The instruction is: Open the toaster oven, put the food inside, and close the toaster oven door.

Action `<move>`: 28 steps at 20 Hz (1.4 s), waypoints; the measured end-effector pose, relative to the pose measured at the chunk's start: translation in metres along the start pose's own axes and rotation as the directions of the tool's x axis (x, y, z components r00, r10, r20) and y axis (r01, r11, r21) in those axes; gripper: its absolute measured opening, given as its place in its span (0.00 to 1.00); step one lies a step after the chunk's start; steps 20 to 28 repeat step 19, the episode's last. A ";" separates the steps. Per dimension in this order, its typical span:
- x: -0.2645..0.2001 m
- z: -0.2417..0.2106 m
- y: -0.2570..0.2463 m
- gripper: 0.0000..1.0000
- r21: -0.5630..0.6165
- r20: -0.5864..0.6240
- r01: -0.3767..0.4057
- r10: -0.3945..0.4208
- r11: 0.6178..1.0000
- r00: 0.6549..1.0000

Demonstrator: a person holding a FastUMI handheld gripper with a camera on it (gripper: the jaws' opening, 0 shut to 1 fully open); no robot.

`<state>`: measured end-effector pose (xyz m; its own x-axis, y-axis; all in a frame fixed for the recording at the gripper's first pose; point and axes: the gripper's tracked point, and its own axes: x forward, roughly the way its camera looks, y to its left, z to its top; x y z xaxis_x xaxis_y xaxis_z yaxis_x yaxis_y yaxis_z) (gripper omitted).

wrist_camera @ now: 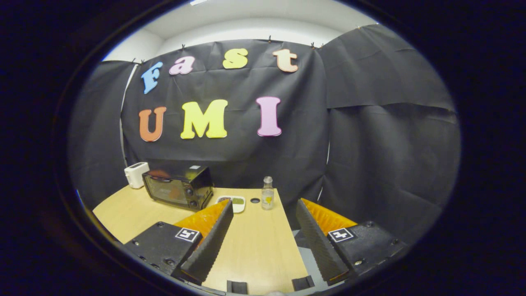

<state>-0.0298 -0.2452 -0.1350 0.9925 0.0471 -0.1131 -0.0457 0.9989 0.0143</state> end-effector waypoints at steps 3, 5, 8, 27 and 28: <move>0.011 0.003 0.004 0.99 0.021 0.006 -0.017 0.017 1.000 1.000; 0.013 0.011 0.009 0.99 0.030 0.028 -0.014 0.013 0.999 1.000; 0.011 0.021 0.019 0.99 0.038 0.040 -0.001 0.000 0.999 0.999; 0.000 0.050 0.050 0.99 0.030 0.087 0.003 -0.006 1.000 0.996; 0.000 0.050 0.050 0.99 0.030 0.087 0.003 -0.006 1.000 0.996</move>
